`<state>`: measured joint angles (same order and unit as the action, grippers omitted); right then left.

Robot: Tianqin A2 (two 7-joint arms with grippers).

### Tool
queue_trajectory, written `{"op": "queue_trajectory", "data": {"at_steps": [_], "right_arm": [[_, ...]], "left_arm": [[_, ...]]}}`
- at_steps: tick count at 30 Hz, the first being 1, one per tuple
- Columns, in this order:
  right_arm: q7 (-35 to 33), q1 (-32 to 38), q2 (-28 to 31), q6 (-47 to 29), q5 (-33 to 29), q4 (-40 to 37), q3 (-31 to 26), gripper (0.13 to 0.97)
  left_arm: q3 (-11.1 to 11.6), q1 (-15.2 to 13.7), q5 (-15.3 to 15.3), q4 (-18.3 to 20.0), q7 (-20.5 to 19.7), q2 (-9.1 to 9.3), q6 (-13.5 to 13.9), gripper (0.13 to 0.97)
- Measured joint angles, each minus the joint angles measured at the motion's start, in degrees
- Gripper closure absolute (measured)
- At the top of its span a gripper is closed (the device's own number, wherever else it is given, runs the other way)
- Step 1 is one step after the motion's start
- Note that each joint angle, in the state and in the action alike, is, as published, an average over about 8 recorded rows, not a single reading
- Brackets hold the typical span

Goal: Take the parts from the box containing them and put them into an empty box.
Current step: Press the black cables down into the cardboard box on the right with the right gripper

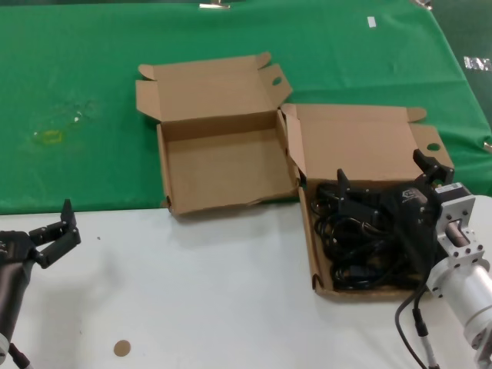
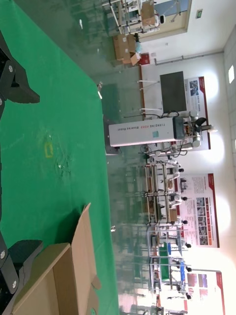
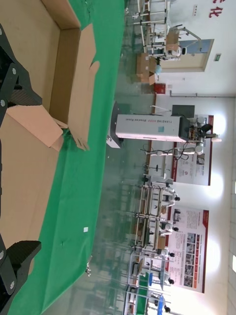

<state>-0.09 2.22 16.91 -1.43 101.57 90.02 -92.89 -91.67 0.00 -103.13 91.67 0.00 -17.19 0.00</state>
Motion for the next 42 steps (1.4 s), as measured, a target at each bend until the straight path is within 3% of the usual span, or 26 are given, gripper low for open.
{"op": "queue_trajectory", "data": {"at_steps": [21,27,38,42], "right_arm": [[0.00,0.00,0.00,0.00,0.00,0.00,0.00,0.129],[0.42,0.06,0.89,0.67,0.46,0.11,-1.04,0.129],[2.69,0.80,8.37,0.24,2.42,2.08,-5.90,0.129],[4.51,2.03,13.43,-2.16,2.22,2.58,-7.40,0.129]], "left_arm": [[0.00,0.00,0.00,0.00,0.00,0.00,0.00,0.133],[0.00,0.00,0.00,0.00,-0.02,0.00,0.00,0.171],[-0.01,0.00,0.03,0.00,-0.05,0.00,0.00,0.308],[-0.01,0.00,0.03,0.00,-0.03,0.00,0.00,0.308]]}}
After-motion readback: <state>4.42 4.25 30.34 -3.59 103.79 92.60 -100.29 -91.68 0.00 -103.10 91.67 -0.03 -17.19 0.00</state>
